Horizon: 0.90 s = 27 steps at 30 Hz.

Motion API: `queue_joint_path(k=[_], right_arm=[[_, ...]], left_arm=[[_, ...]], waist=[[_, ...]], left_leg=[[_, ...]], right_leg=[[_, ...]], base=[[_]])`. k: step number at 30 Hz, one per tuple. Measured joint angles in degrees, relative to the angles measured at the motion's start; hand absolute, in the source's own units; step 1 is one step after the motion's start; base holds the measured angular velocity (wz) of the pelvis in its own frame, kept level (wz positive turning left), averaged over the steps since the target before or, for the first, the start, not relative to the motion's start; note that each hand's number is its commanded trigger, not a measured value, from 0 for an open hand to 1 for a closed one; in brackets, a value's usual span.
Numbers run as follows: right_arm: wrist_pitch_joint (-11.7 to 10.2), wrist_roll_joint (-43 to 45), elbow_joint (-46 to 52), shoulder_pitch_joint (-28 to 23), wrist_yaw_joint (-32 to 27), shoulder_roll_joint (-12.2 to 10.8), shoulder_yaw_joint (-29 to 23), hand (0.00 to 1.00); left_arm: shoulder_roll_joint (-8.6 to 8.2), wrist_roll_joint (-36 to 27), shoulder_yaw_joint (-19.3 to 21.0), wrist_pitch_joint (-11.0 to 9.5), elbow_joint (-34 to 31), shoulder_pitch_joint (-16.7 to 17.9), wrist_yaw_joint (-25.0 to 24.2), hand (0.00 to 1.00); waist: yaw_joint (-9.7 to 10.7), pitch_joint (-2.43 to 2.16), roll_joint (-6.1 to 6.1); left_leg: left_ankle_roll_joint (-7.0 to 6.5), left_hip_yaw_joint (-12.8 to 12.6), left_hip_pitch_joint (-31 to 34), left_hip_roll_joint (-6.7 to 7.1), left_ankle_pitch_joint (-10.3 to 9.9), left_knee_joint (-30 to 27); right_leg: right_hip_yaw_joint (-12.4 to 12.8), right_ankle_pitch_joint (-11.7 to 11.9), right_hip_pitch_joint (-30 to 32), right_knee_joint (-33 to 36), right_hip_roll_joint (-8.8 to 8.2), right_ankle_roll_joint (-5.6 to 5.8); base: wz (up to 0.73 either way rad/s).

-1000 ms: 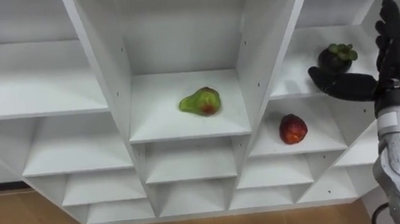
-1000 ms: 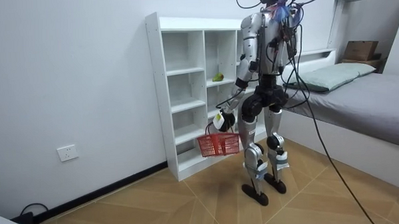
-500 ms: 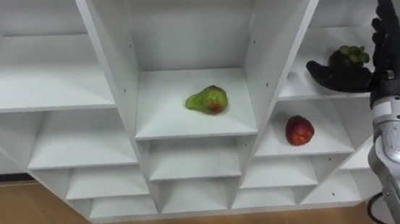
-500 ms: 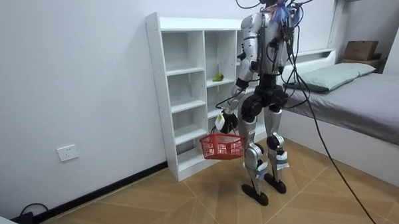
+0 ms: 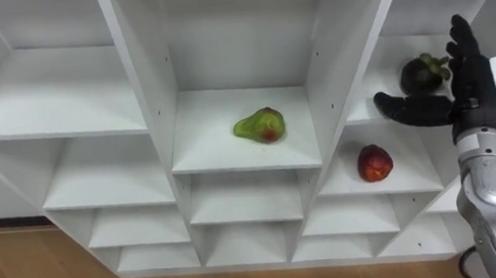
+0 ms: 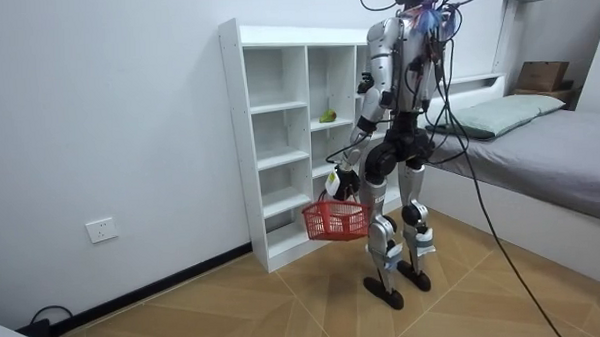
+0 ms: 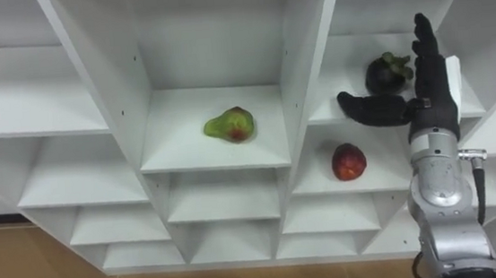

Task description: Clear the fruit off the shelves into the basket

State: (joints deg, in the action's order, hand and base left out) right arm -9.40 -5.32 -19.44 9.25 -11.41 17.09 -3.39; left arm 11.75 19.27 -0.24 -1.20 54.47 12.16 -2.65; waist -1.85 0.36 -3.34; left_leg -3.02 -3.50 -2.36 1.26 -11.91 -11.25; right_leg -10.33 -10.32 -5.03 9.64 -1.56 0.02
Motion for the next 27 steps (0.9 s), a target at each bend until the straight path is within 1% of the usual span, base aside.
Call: queue_joint_path(k=[2,5,11,20,21,22,23,24,25,26,27], right_arm=[[0.48,-1.18,-2.90,1.71,0.39,0.61,-0.04,0.00],[0.70,-1.20,-4.59,1.85,0.40,0.89,-0.05,0.00],[0.70,-1.05,-4.86,1.72,0.39,0.92,-0.21,0.00],[0.66,-0.72,-4.94,1.24,0.74,0.91,-0.15,0.00],[0.66,-0.72,-4.95,1.24,0.78,0.91,-0.15,0.06],[0.65,-0.72,-4.96,1.24,0.82,0.91,-0.16,0.20],[0.57,-0.80,-5.02,1.25,0.87,0.95,-0.16,0.39],[0.52,-0.82,-5.12,1.25,0.91,0.98,-0.16,0.74],[0.39,-0.63,-5.33,1.25,0.99,1.06,-0.16,0.81],[0.37,0.08,-5.44,1.24,1.02,1.08,-0.18,1.00],[0.17,0.80,-5.79,1.24,0.98,1.11,-0.21,1.00]], left_arm=[[-0.06,-0.29,-0.03,0.00,-0.24,-0.13,-0.25,1.00],[-0.10,-0.31,0.00,-0.02,-0.54,-0.02,-0.25,1.00],[-0.14,-0.32,1.44,-0.03,-0.55,0.23,-0.18,1.00],[-0.17,-0.22,1.58,-0.42,-0.58,0.14,0.10,1.00],[-0.19,-0.16,1.58,-0.42,-0.58,0.17,0.10,1.00],[-0.25,0.05,1.58,-0.42,-0.58,0.20,0.10,1.00],[-0.32,0.06,1.58,-0.41,-0.58,0.18,0.11,1.00],[-0.35,0.06,1.58,-0.41,-0.58,0.17,0.11,1.00],[-0.44,0.08,1.74,-0.41,-0.57,0.17,0.11,1.00],[-0.50,0.09,1.91,-0.41,-0.53,0.19,0.11,1.00],[-0.50,0.09,1.93,-0.41,-0.48,0.19,0.11,1.00]], waist=[[0.35,0.04,-0.10],[0.18,0.09,-0.24],[0.39,0.02,-0.18],[0.23,-0.17,0.01],[0.24,-0.20,0.05],[0.24,-0.25,0.12],[0.23,-0.29,0.20],[0.23,-0.31,0.23],[0.17,-0.34,0.26],[0.17,-0.33,0.27],[0.17,-0.33,0.27]], left_leg=[[-0.21,0.74,0.12,0.33,0.18,-0.07],[-0.32,0.88,0.26,0.49,0.25,-0.07],[-0.30,1.02,0.33,0.48,0.26,-0.13],[-0.29,1.02,-0.34,0.48,0.27,0.31],[-0.29,1.02,-0.35,0.48,0.27,0.31],[-0.29,1.02,-0.36,0.48,0.27,0.31],[-0.29,1.02,-0.38,0.48,0.27,0.31],[-0.29,1.02,-0.39,0.48,0.27,0.30],[-0.29,1.01,-0.49,0.48,0.27,0.30],[-0.30,1.00,-0.64,0.48,0.27,0.30],[-0.29,1.00,-0.71,0.48,0.27,0.30]], right_leg=[[-0.72,0.00,-0.25,-0.03,-0.14,0.01],[-0.81,0.00,-0.30,0.02,-0.28,0.01],[-0.79,0.00,-0.20,-0.10,-0.19,0.02],[-0.81,0.00,-0.70,-0.13,-0.18,0.02],[-0.81,0.00,-0.71,-0.13,-0.18,0.02],[-0.81,0.00,-0.71,-0.13,-0.17,0.02],[-0.85,0.00,-0.72,-0.13,-0.18,0.02],[-0.86,0.00,-0.72,-0.13,-0.18,0.02],[-0.78,0.00,-0.79,-0.13,-0.18,0.02],[-0.79,0.00,-0.93,-0.14,-0.18,0.02],[-0.80,0.00,-0.99,-0.13,-0.18,0.02]], base=[[0.13],[0.03],[0.00],[0.00],[0.00],[0.00],[0.00],[0.00],[0.00],[0.00],[0.00]])
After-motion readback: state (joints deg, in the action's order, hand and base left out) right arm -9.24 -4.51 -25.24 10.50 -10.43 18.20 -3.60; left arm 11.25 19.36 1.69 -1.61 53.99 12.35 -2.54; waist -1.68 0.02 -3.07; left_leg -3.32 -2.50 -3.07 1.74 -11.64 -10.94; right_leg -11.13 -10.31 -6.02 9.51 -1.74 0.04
